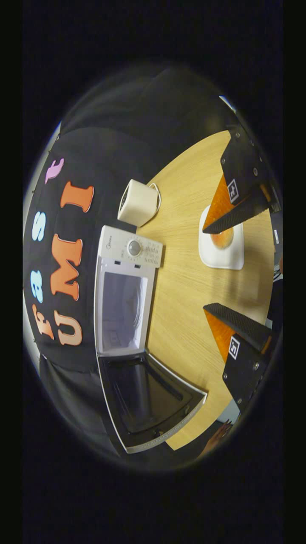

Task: Open the microwave, put the food inside, and close the microwave door.

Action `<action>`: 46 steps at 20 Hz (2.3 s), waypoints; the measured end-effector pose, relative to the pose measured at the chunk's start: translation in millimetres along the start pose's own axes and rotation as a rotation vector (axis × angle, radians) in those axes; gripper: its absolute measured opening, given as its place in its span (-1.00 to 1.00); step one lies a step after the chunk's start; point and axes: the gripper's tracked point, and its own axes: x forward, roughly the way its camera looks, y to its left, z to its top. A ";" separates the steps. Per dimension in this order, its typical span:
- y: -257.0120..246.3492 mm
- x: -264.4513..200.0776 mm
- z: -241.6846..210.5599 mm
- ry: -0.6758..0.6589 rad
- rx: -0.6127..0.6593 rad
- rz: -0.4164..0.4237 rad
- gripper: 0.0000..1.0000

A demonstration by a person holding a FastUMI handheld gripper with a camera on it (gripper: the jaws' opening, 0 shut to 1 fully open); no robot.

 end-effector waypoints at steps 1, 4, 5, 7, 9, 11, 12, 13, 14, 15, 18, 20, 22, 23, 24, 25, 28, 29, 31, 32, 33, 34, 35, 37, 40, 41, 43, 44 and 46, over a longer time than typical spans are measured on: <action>-8.4 4.4 -7.1 0.018 0.006 -0.007 0.95; -32.6 17.2 -25.4 0.059 0.046 -0.036 0.96; -38.0 21.4 -28.7 0.067 0.055 -0.046 0.97; -47.3 29.3 -37.4 0.088 0.061 -0.058 0.97; -54.7 35.3 -46.7 0.109 0.071 -0.063 0.97; -58.7 41.9 -56.2 0.132 0.087 -0.069 0.97; -61.4 46.0 -59.2 0.141 0.099 -0.073 0.98; -62.6 50.6 -63.0 0.153 0.110 -0.073 0.98; -63.5 54.2 -66.7 0.165 0.119 -0.072 0.98; -63.8 57.8 -70.3 0.175 0.129 -0.067 0.98; -63.7 66.2 -78.8 0.205 0.155 -0.058 0.98; -60.3 68.8 -83.9 0.224 0.181 -0.041 0.98; -58.8 71.1 -81.7 0.215 0.197 -0.037 0.97; -58.9 76.4 -81.9 0.213 0.189 -0.035 0.95; -57.7 77.9 -80.3 0.211 0.186 -0.032 0.83; -57.9 80.1 -78.8 0.212 0.180 -0.035 0.78; -53.9 79.6 -67.1 0.193 0.175 -0.034 0.49; -51.2 79.0 -60.2 0.183 0.173 -0.031 0.44; -43.6 78.8 -43.7 0.159 0.170 -0.017 0.38; -38.4 78.7 -34.7 0.147 0.171 -0.008 0.37; -31.5 80.1 -25.4 0.133 0.170 0.003 0.36; -23.5 81.3 -17.0 0.124 0.172 0.017 0.36; -13.7 82.0 -9.1 0.116 0.176 0.033 0.36; 8.2 85.7 6.4 0.108 0.178 0.069 0.36; 44.6 92.7 27.4 0.104 0.194 0.127 0.36; 55.8 96.0 33.8 0.102 0.206 0.145 0.36; 76.7 103.6 46.6 0.101 0.231 0.169 0.36; 85.6 107.3 53.6 0.100 0.249 0.179 0.36; 101.4 116.3 70.2 0.092 0.295 0.193 0.36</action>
